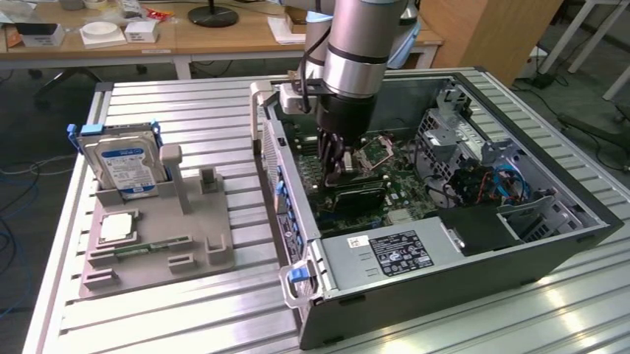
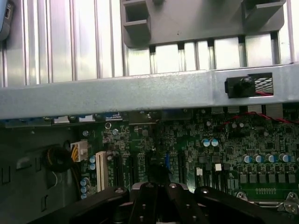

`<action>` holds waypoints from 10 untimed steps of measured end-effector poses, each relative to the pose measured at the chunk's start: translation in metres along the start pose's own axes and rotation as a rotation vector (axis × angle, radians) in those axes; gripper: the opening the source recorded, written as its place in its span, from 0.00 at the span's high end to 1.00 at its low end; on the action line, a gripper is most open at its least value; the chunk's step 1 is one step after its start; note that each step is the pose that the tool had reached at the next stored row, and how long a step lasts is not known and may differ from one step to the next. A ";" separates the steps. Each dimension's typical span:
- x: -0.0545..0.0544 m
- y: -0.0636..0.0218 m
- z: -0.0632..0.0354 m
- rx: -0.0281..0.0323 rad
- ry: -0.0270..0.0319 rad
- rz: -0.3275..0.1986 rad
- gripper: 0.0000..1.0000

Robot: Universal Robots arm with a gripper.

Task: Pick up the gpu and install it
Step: 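Press down on the gpu until it lock into place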

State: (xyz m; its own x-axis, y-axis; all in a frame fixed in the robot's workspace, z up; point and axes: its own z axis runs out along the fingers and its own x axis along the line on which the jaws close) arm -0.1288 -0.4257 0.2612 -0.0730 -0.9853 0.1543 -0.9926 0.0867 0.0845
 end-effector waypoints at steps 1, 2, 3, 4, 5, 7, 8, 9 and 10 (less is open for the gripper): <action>0.000 0.0000 -0.0010 0.0009 -0.0013 0.000 0.90; 0.001 0.0003 -0.0043 0.0008 -0.0011 0.000 0.90; 0.001 0.0008 -0.0088 0.0002 -0.0003 0.000 0.90; 0.002 0.0011 -0.0126 0.0000 0.0000 0.000 0.90; 0.002 0.0013 -0.0154 0.0002 -0.0002 0.000 0.90; 0.003 0.0015 -0.0182 -0.0003 0.0000 0.000 0.90; 0.003 0.0012 -0.0187 -0.0021 0.0000 0.000 0.90; 0.003 0.0003 -0.0192 -0.0059 0.0002 -0.001 0.90; 0.003 -0.0013 -0.0198 -0.0123 0.0009 -0.002 0.90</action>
State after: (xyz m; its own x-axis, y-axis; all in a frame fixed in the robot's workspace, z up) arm -0.1258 -0.4257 0.2809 -0.0711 -0.9854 0.1550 -0.9915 0.0868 0.0969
